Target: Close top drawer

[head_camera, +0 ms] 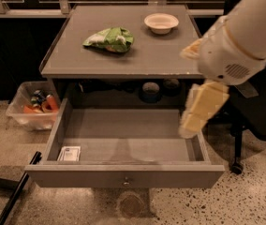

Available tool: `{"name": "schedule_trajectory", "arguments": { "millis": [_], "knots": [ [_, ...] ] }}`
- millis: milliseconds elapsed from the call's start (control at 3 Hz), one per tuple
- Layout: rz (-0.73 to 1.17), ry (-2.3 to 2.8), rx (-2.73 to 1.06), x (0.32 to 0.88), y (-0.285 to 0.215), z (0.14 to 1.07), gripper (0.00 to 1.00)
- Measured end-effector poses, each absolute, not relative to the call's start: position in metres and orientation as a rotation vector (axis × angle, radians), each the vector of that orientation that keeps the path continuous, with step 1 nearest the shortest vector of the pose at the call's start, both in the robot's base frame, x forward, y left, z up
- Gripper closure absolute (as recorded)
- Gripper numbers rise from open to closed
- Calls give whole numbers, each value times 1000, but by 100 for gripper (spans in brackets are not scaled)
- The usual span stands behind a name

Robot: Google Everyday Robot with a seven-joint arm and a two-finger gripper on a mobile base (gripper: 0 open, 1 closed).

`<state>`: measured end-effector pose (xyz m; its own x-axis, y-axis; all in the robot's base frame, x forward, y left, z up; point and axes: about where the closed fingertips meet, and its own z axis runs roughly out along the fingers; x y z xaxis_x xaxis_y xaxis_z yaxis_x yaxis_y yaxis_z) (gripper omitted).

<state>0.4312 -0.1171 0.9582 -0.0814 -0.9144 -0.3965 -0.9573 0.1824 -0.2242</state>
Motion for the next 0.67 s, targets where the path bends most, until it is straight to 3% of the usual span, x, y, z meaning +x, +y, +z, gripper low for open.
{"name": "schedule_trajectory", "arguments": {
  "millis": [667],
  "knots": [
    [271,1888,-1820,413,22,941,0]
  ]
}}
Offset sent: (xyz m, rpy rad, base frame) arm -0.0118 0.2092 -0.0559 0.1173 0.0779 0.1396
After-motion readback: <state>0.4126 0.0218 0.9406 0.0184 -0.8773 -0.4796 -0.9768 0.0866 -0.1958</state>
